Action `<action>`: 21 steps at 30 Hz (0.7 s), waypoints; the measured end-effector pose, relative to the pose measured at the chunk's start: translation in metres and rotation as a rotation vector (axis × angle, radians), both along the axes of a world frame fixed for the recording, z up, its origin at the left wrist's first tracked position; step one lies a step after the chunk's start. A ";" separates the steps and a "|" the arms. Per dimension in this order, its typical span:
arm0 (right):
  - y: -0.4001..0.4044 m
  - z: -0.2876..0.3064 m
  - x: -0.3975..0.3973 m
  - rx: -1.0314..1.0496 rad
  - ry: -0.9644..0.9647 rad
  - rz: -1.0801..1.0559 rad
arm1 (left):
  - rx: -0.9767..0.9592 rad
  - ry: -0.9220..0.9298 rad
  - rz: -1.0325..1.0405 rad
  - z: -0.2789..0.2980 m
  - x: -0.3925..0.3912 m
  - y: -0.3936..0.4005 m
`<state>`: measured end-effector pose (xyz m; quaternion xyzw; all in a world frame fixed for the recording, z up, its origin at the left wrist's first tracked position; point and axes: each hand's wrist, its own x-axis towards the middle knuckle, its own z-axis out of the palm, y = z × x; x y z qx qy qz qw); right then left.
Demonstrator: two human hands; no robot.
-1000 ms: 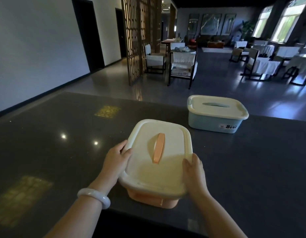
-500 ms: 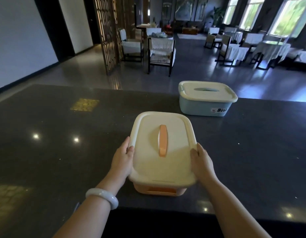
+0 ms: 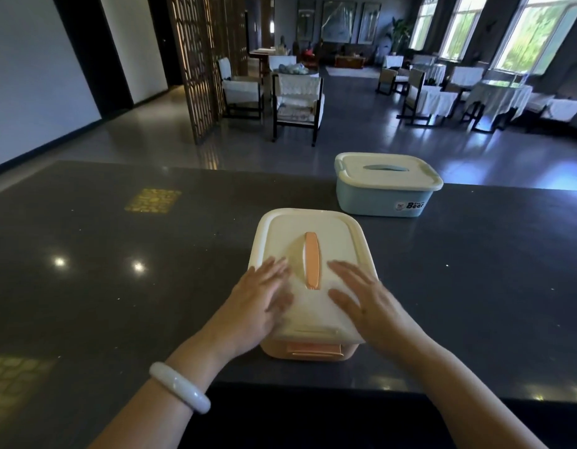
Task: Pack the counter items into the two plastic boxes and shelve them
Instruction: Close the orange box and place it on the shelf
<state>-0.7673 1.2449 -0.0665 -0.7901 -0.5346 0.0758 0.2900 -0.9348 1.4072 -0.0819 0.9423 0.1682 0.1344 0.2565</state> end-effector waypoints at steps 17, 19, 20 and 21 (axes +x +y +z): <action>-0.015 -0.020 -0.004 -0.308 -0.453 0.314 | 0.348 0.469 -0.147 -0.010 -0.002 0.004; -0.016 -0.018 -0.002 -0.287 -0.393 0.306 | 0.379 0.422 -0.140 -0.015 -0.003 0.002; -0.016 -0.018 -0.002 -0.283 -0.355 0.305 | 0.386 0.394 -0.133 -0.017 -0.003 0.001; -0.016 -0.017 -0.001 -0.284 -0.330 0.309 | 0.384 0.366 -0.121 -0.018 -0.004 0.000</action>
